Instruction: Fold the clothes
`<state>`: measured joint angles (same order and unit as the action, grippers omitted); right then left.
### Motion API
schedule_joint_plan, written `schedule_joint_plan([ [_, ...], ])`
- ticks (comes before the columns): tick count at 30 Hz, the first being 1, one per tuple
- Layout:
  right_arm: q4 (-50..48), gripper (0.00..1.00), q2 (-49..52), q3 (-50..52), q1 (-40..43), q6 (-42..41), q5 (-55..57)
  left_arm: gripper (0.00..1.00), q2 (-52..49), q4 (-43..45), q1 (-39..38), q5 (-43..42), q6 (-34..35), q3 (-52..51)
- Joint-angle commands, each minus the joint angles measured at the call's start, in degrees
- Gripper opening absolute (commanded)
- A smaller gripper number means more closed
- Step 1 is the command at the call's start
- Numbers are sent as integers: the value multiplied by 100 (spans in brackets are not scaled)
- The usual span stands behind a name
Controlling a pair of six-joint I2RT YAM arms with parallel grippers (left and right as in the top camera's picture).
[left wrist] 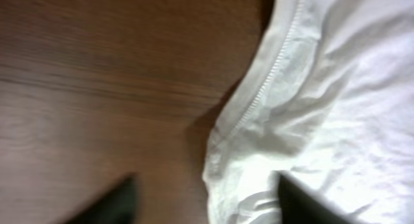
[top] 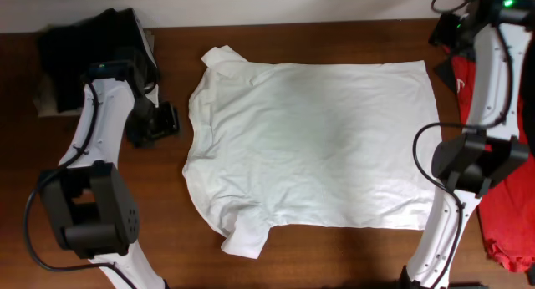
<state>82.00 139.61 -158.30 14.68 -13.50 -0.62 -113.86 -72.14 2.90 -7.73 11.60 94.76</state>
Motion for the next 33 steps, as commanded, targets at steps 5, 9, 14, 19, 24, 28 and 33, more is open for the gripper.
schedule_joint_plan([
  [5,1534,87,-42,-164,-297,-24,-955,1,9,-46,-935,-540,144,-1158],
  [9,1534,29,-42,756,-476,127,-949,1,9,15,-1143,-533,190,-1700],
  [14,1534,32,-42,1488,-498,127,-507,1,9,476,-970,-378,295,-2396],
  [19,1298,33,-42,2271,-498,125,-433,1,9,595,-590,155,444,-2682],
  [24,1143,33,-42,2863,-498,125,-474,1,11,629,-13,782,780,-2789],
  [28,796,33,-42,3469,-498,125,-474,1,11,295,494,916,979,-2430],
  [33,435,34,-42,3877,-498,107,-472,2,629,-118,579,1012,981,-1572],
])
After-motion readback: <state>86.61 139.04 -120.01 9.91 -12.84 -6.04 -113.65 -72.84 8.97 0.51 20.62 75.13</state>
